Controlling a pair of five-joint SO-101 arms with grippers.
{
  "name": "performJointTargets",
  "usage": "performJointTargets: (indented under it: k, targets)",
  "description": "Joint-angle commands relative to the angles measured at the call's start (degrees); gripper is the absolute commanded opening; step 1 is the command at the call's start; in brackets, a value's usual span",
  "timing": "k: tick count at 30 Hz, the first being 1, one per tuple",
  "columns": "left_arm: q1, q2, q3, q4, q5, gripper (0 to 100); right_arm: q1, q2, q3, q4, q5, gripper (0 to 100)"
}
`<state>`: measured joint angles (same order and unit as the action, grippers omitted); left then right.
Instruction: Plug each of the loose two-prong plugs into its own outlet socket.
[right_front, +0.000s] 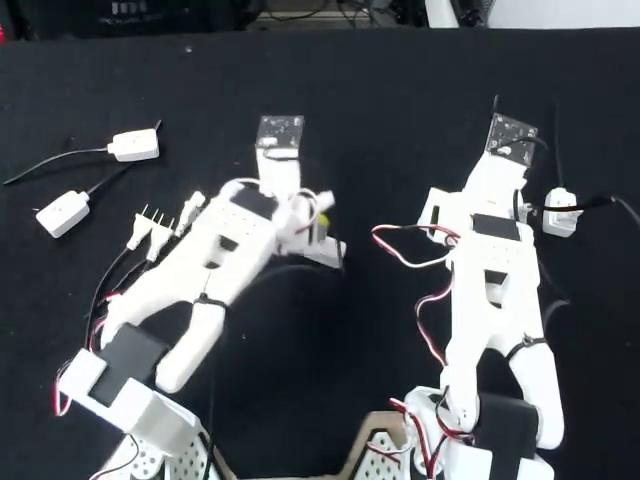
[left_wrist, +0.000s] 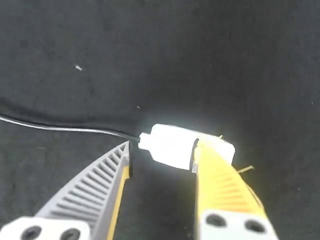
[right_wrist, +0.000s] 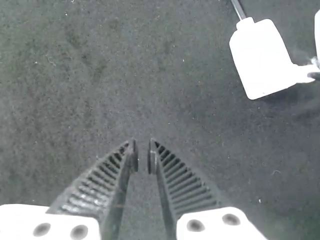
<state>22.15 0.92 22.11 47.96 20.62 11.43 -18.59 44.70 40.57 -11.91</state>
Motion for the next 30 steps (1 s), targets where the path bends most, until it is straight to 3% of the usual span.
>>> performJointTargets:
  k: [1,8,14,18,20,26,30]
  targets:
    - [0.22,0.18,2.24,-2.02,0.44,21,1.14,-2.24,-2.86,-1.23,-0.44,4.2]
    - [-2.68,-6.33,2.95,5.45,0.35,21,1.14,-2.24,-2.95,-1.23,-0.44,4.2]
    - [-2.42,-13.80,7.87,5.45,-6.95,21,1.14,-2.24,-2.95,-1.23,-0.44,4.2]
    - [-2.86,-15.91,8.40,4.57,-8.00,21,1.14,-2.24,-2.95,-1.23,-0.44,4.2]
    - [-2.86,-15.21,8.92,0.88,-6.68,21,1.14,-2.24,-2.95,-1.23,-0.44,4.2]
    - [-1.19,-10.55,12.18,-13.10,6.86,21,1.14,-2.24,-2.77,-1.23,-0.44,4.2]
    - [0.57,-6.77,12.00,-17.14,7.47,21,1.14,-2.24,-2.68,-1.23,-0.44,4.2]
